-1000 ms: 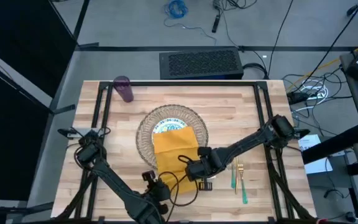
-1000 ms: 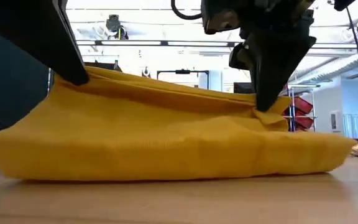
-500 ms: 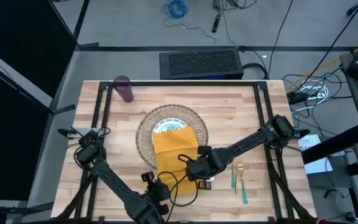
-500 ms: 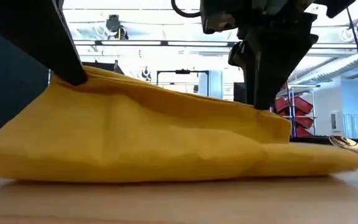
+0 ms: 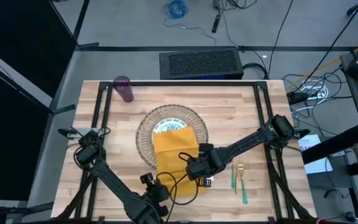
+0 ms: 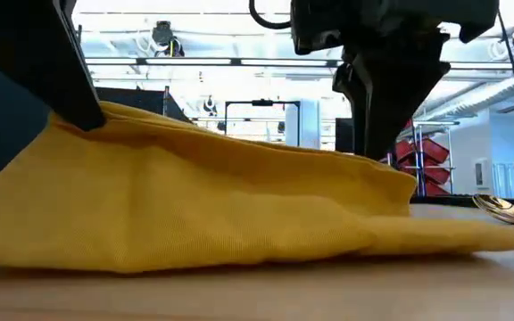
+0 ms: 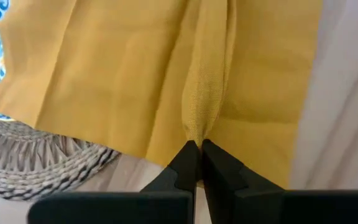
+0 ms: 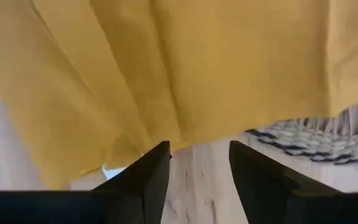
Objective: Set table place
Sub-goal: Fold the yellow table napkin
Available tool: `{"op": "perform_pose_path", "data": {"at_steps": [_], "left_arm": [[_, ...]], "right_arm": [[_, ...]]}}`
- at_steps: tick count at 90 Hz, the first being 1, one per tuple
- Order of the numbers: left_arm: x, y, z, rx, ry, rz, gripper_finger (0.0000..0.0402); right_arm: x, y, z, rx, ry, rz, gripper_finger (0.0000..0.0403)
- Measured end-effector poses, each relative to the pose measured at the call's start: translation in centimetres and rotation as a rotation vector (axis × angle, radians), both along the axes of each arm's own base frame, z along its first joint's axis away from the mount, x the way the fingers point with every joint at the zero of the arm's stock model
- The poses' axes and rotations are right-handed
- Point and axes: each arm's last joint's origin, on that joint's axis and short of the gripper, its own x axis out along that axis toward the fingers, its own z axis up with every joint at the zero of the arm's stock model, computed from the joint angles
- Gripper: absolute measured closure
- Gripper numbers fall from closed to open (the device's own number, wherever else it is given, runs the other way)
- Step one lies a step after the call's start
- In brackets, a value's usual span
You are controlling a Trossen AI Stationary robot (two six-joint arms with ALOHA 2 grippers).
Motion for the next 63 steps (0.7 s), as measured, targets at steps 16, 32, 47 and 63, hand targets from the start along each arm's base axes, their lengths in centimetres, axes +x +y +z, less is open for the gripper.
{"op": "perform_pose_path", "data": {"at_steps": [16,32,47,63], "left_arm": [[0.1,0.0,0.0,-0.016,-0.017,0.02,0.0401],[0.4,0.3,-0.1,-0.009,-0.026,0.032,0.0393],[0.6,0.4,-0.2,-0.042,-0.017,0.037,0.0322],[0.4,0.2,-0.3,-0.089,0.021,0.058,0.0221]], "right_arm": [[-1.0,2.6,0.1,0.059,-0.007,0.007,0.0252],[-1.1,5.0,0.4,0.133,-0.103,0.042,0.0252],[-1.0,5.4,0.5,0.144,-0.131,0.047,0.0252],[-0.8,5.0,0.5,0.127,-0.135,0.059,0.0252]]}}
